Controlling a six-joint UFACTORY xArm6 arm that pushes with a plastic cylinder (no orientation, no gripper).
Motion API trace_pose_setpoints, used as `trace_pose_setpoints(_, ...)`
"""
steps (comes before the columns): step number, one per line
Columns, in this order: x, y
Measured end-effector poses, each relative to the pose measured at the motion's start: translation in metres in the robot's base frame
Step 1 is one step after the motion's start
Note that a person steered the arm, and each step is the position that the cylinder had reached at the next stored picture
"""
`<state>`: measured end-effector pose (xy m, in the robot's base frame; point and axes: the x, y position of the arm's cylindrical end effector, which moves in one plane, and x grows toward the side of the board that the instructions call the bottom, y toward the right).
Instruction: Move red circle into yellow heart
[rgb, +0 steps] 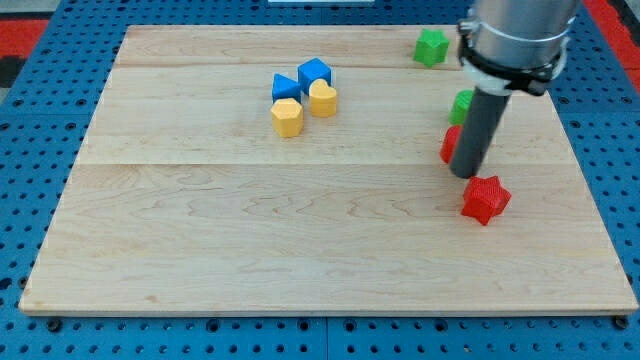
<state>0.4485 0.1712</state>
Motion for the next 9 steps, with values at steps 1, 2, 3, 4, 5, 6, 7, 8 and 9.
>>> trace_pose_setpoints(1,-0.015,0.026)
trace_pose_setpoints(2,-0.016,0.045)
trace_pose_setpoints(3,-0.022,0.034)
trace_pose_setpoints(4,-0.031,-0.021)
trace_pose_setpoints(5,-0.042,-0.068)
trace_pose_setpoints(6,-0.046,-0.055)
trace_pose_setpoints(7,-0.057,-0.031)
trace_pose_setpoints(8,-0.072,-0.033)
trace_pose_setpoints(9,-0.074,-0.072)
